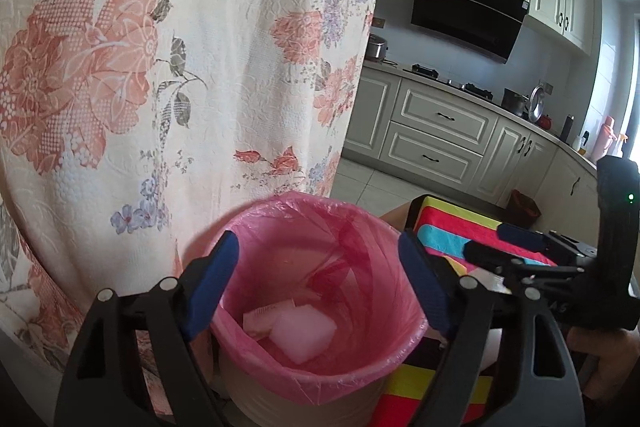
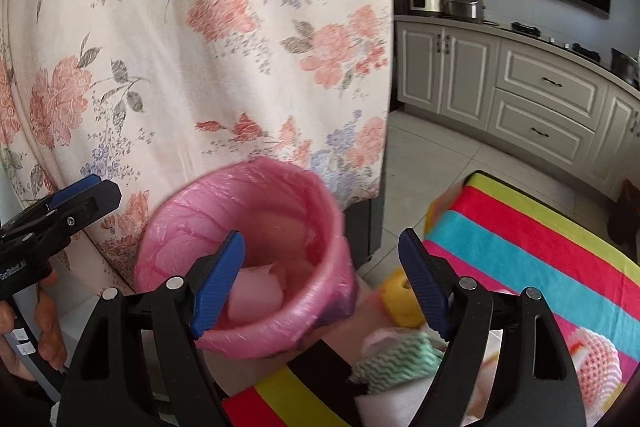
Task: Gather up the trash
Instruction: 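Move both open tools back over the trash pile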
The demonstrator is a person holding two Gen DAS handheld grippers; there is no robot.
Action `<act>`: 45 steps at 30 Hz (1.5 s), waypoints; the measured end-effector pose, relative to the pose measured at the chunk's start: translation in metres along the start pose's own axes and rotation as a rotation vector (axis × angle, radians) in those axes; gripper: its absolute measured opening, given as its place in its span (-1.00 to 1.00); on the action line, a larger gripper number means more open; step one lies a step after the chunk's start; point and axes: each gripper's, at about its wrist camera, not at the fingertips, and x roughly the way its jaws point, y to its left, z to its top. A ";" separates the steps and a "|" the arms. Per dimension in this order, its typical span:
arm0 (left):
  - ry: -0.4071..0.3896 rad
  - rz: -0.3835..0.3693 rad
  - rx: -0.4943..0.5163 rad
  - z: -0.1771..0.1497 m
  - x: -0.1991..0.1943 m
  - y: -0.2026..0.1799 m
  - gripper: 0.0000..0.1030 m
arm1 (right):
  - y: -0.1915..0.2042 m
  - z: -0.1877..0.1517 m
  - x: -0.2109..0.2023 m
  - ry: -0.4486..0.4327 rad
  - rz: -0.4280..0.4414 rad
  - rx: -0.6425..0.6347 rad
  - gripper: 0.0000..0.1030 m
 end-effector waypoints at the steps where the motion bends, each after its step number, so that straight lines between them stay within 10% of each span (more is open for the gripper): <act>1: 0.000 -0.004 0.001 -0.001 -0.001 -0.002 0.50 | -0.006 -0.003 -0.007 -0.007 -0.012 0.012 0.48; 25: 0.042 -0.196 0.100 -0.065 -0.035 -0.120 0.50 | -0.130 -0.118 -0.169 -0.073 -0.334 0.219 0.56; 45: 0.181 -0.312 0.218 -0.122 -0.020 -0.217 0.50 | -0.181 -0.209 -0.198 0.002 -0.403 0.334 0.57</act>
